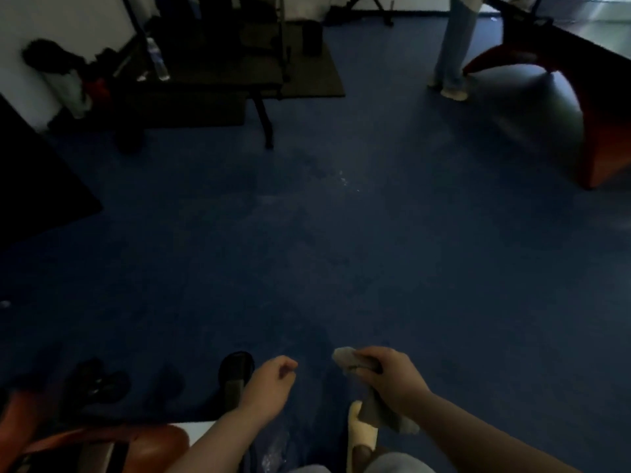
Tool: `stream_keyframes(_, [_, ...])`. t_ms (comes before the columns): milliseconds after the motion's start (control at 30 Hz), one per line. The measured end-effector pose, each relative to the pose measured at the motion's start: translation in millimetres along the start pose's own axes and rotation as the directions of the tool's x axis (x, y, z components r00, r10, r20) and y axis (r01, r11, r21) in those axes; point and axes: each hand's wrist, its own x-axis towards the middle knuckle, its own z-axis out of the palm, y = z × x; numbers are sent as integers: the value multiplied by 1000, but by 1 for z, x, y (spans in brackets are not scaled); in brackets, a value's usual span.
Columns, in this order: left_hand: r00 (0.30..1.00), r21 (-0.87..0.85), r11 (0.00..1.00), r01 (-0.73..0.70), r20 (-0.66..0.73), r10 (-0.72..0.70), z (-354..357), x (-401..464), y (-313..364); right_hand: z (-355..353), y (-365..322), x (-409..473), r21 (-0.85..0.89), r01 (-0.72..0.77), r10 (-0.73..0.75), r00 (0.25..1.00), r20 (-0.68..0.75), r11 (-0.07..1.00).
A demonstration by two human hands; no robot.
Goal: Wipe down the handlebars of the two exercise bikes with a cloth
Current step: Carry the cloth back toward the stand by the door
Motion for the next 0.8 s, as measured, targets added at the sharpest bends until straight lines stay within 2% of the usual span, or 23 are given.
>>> stream_keyframes(167, [990,-151,988,37,-126,-56,1,39,37,-58,-10,77,-101,90,-84,994,64,991])
stream_keyframes(333, [942,-321,940,118,-263,-208,-10,51,47,-66,-45,140,-139,204,-174,964,202,969])
stream_keyframes(600, [829,-437,852,288,-333,-450,-62,61,-2,-23,-135,223,-126,434,-346,836,426,892])
stream_keyframes(800, [766,-515,807,290,-381,-518,-122,105,-16,-4,-207,283,-202,572,-379,728,571,795])
